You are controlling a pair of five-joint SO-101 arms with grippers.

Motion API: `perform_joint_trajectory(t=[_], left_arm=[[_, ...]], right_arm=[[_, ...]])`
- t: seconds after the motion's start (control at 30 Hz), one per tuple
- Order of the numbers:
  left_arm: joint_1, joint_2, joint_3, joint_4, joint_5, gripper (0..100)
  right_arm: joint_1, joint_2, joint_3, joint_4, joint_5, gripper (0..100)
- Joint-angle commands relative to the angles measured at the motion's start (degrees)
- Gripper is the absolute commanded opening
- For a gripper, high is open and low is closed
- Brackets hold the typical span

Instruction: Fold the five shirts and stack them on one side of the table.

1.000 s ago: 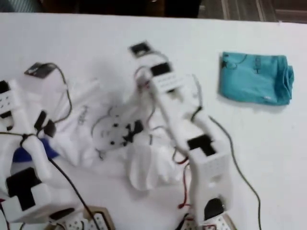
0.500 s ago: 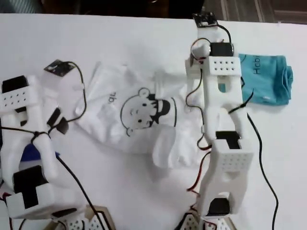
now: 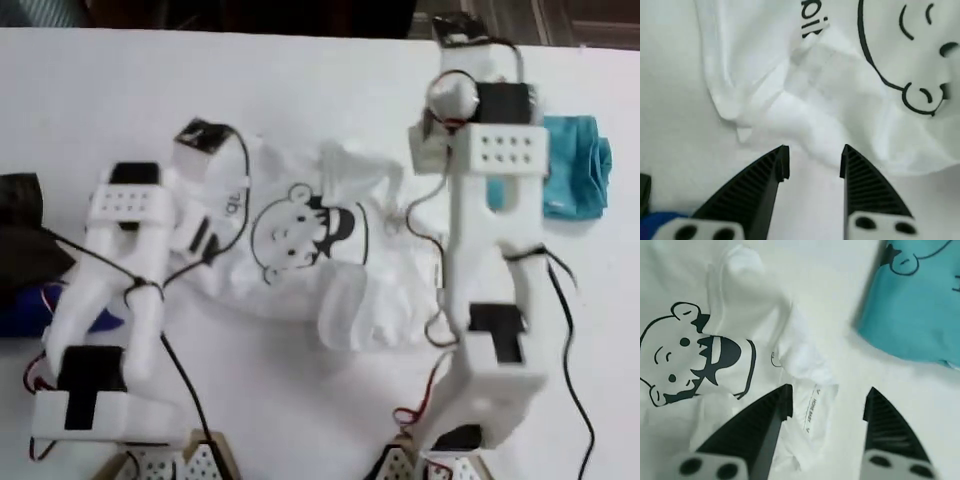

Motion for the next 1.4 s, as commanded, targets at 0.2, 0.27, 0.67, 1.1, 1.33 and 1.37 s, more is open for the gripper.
perform_joint_trajectory(t=[0.2,0.27,0.67,1.1,1.33,1.37], left_arm=[[1.5,-2.2,4.1,-11.0,1.1,19],[1.3,-2.1,4.2,-11.3,1.0,19],[1.3,12.0,0.0,-11.0,1.1,19],[1.6,11.9,-5.0,-4.0,1.1,3],[1.4,1.6,-10.4,14.2,1.1,3],[1.4,-0.3,-10.2,16.4,0.8,3]], right_arm=[[6.9,-32.0,32.9,-3.5,7.6,22.7],[8.4,-37.9,40.3,-6.5,8.7,22.7],[10.2,-57.5,64.8,-15.2,9.6,22.7],[10.1,-57.8,74.3,-23.3,9.1,22.7],[10.1,-57.8,78.0,-27.6,9.1,22.7],[10.1,-57.8,77.9,-27.7,9.1,22.7]])
